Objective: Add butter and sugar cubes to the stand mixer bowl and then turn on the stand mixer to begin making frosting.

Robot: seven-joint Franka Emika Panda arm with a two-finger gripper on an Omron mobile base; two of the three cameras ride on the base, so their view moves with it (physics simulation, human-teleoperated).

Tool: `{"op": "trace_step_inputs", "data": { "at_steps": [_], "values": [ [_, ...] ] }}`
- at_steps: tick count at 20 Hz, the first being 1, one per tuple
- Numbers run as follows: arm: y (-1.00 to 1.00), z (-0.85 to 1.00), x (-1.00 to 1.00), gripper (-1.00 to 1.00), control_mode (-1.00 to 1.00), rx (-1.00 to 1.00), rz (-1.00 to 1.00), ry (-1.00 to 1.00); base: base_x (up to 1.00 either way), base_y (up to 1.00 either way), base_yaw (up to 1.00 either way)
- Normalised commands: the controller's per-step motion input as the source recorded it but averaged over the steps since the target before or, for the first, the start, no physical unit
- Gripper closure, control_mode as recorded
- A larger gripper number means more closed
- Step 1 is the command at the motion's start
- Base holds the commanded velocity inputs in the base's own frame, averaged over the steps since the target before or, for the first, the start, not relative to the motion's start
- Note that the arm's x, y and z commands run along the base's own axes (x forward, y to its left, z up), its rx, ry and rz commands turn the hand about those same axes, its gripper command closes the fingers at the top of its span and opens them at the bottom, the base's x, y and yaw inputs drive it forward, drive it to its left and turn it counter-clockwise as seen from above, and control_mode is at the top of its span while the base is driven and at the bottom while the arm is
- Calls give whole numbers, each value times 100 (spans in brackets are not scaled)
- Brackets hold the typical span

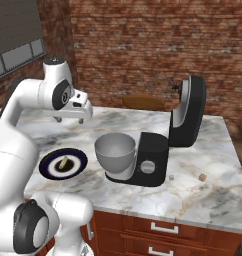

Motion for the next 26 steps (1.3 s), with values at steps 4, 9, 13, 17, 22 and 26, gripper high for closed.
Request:
{"op": "trace_step_inputs", "data": {
  "at_steps": [4, 9, 13, 17, 22, 26],
  "values": [
    [52, -48, 10, -100, -100, -1, 0, 10, 0, 0, 0],
    [70, -73, 8, -100, -100, -5, 0, 17, 0, 0, 0],
    [36, -71, 0, -100, -100, -8, 0, 20, 0, 0, 0],
    [25, -60, 0, -100, -100, -2, 0, 5, 0, 0, 0],
    [11, -44, 0, -100, -100, 0, -4, 0, 0, 0, 0],
    [0, -36, 0, -100, -100, 0, -10, 1, 0, 0, 0]
  ]
}}
